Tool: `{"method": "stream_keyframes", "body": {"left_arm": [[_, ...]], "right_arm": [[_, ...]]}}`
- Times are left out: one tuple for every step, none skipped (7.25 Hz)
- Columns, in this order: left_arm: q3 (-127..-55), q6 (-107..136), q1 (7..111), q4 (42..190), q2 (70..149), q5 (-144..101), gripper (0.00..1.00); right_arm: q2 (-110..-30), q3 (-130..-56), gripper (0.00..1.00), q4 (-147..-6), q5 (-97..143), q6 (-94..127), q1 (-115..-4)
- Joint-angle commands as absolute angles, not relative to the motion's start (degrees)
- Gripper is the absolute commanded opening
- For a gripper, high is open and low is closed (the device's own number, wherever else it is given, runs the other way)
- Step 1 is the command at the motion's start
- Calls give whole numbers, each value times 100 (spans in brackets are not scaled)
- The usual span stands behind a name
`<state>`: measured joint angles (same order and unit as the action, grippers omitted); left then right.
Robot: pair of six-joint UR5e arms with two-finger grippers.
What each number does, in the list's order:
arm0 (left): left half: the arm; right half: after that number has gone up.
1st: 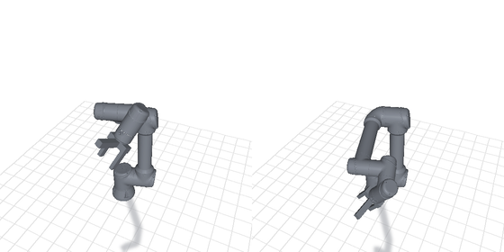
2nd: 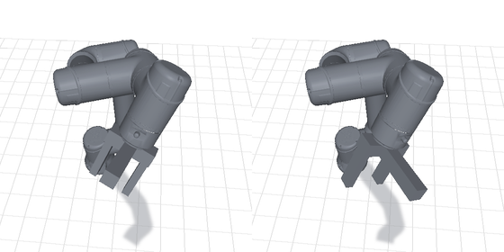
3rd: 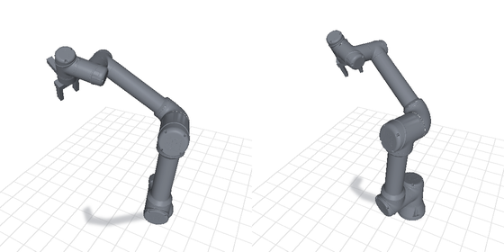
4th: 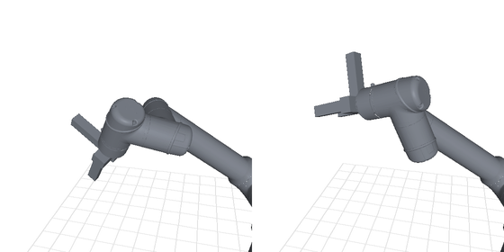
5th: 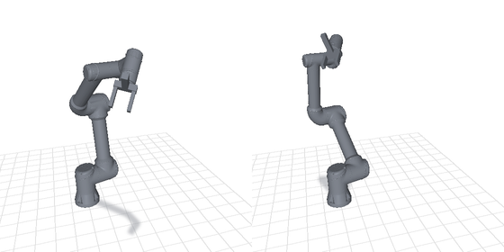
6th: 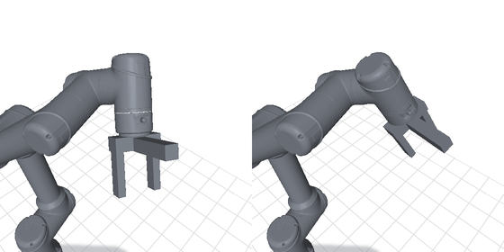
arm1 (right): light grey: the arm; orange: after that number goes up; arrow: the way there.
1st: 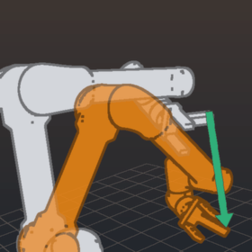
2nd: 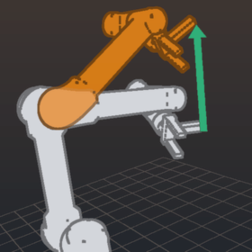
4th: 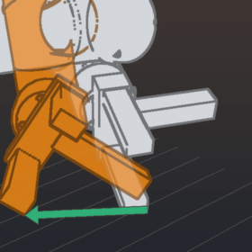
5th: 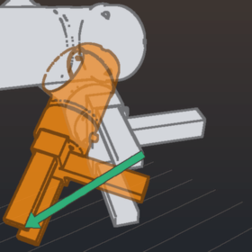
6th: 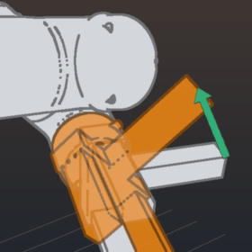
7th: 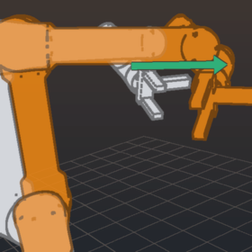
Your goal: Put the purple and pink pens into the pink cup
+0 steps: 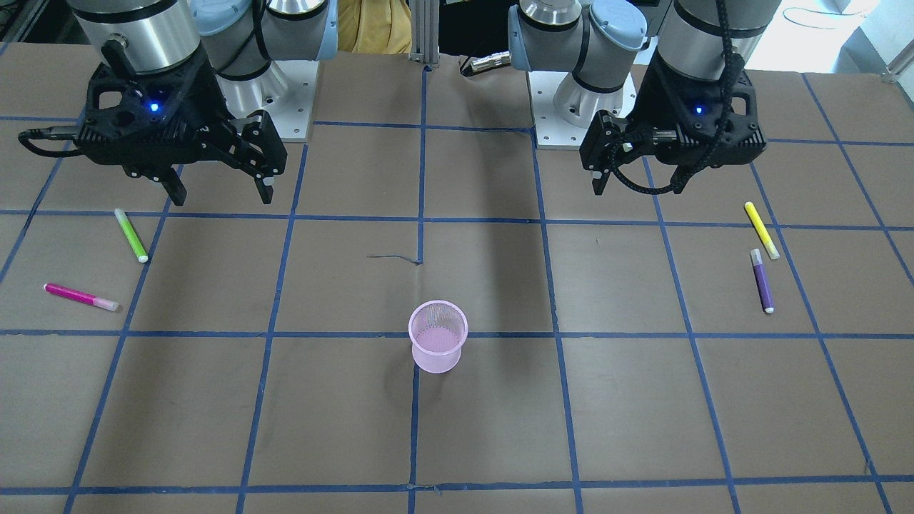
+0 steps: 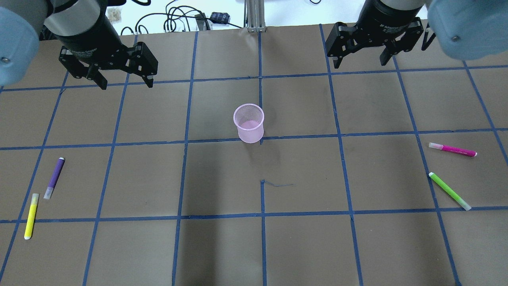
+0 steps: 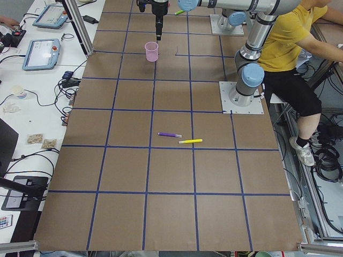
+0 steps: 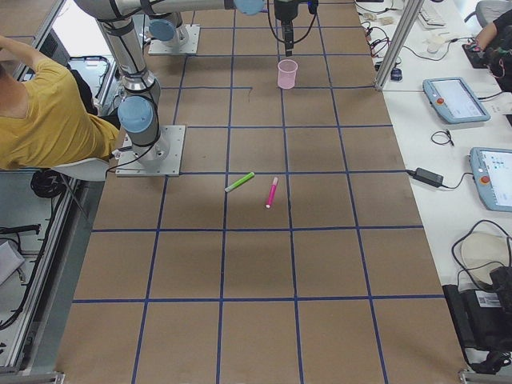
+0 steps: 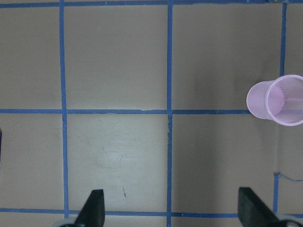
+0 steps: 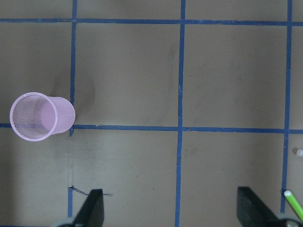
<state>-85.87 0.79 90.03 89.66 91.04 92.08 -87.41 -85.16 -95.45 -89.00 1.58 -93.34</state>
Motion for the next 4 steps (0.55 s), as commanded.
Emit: {"method": "stream_keyframes", "body": {"left_arm": [[-8569,44,9052,8930,9176,9193,100],[-8561,35,9053,8877,9167,9193,100],[-8595,-17,8992,8886,9115,9237,100],[-8778,-357,8869,9008,9001,9316,100]], "right_arm": [[-8745,-8517,100,-9536,-8903,158,-9334],[-8745,-8517,100,-9536,-8912,158,-9334],[-8745,-8517,100,-9536,-8956,141,-9334],[-8754,-8508,100,-9493,-8991,106,-9317]]}}
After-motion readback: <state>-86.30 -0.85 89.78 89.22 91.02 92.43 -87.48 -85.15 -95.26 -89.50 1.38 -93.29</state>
